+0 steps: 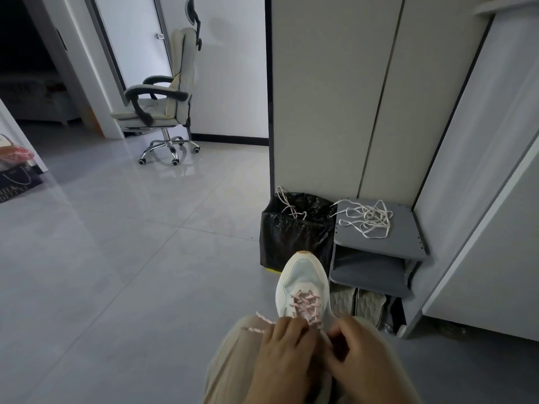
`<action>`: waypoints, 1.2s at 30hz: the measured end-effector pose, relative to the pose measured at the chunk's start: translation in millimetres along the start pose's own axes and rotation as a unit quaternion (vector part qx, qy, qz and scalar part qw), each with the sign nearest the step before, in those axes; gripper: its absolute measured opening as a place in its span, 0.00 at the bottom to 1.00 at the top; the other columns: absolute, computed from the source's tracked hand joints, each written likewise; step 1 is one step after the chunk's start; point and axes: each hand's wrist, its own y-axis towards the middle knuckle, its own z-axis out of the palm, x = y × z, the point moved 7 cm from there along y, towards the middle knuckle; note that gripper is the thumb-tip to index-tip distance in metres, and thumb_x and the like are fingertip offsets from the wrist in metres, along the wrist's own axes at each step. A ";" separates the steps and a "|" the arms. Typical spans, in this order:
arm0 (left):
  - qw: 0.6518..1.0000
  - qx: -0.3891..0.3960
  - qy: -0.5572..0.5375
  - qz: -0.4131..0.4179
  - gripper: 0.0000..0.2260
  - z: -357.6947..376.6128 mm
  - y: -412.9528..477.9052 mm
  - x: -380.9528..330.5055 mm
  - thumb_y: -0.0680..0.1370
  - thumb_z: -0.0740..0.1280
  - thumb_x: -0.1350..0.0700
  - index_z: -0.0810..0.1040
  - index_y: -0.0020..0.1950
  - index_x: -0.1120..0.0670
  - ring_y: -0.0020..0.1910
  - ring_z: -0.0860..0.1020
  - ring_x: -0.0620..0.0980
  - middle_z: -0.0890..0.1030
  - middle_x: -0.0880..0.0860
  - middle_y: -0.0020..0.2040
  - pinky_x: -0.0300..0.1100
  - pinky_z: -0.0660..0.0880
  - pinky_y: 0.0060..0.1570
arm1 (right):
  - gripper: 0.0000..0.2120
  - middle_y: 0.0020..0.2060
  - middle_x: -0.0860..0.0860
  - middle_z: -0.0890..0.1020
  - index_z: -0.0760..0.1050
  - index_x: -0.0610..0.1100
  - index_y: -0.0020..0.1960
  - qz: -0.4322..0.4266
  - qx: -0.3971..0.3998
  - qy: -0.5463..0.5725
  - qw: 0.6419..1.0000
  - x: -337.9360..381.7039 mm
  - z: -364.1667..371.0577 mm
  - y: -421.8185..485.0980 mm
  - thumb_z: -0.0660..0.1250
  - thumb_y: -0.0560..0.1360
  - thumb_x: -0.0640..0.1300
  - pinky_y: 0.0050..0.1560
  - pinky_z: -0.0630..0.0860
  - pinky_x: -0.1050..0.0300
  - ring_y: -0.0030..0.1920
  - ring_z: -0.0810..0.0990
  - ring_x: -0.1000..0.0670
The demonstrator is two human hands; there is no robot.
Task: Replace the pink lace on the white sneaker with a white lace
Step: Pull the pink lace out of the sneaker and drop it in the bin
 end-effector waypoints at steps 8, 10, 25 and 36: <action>0.998 0.029 -0.034 -0.032 0.10 2.5 6.4 9.9 0.65 0.62 0.46 0.71 0.45 0.43 0.42 0.68 0.41 0.78 0.38 0.38 0.33 0.62 0.43 | 0.16 0.35 0.67 0.74 0.67 0.55 0.33 -0.037 -0.044 0.063 0.996 -13.8 -7.0 -2.3 0.75 0.58 0.44 0.31 0.67 0.75 0.32 0.73 0.66; 0.996 0.073 -0.025 -0.050 0.07 5.1 12.5 10.5 0.67 0.60 0.46 0.75 0.40 0.45 0.38 0.67 0.40 0.76 0.39 0.33 0.34 0.63 0.41 | 0.15 0.33 0.69 0.72 0.70 0.54 0.36 -0.069 -0.041 0.035 0.996 -7.8 -6.8 -1.8 0.75 0.59 0.45 0.32 0.65 0.78 0.33 0.71 0.70; 0.909 0.202 -0.212 -0.297 0.20 -1.5 25.7 57.2 0.71 0.71 0.49 0.64 0.56 0.43 0.52 0.69 0.43 0.69 0.40 0.49 0.32 0.66 0.48 | 0.16 0.33 0.62 0.70 0.68 0.55 0.42 -0.027 -0.038 0.029 0.999 -0.1 -7.0 5.7 0.73 0.65 0.41 0.31 0.66 0.73 0.33 0.73 0.60; 0.959 0.139 -0.150 -0.195 0.14 0.2 8.4 52.7 0.72 0.65 0.48 0.66 0.55 0.43 0.46 0.63 0.30 0.64 0.33 0.45 0.24 0.60 0.50 | 0.09 0.41 0.59 0.68 0.73 0.57 0.36 -0.196 0.008 -0.147 0.969 28.5 10.8 31.2 0.66 0.67 0.61 0.39 0.69 0.71 0.41 0.73 0.59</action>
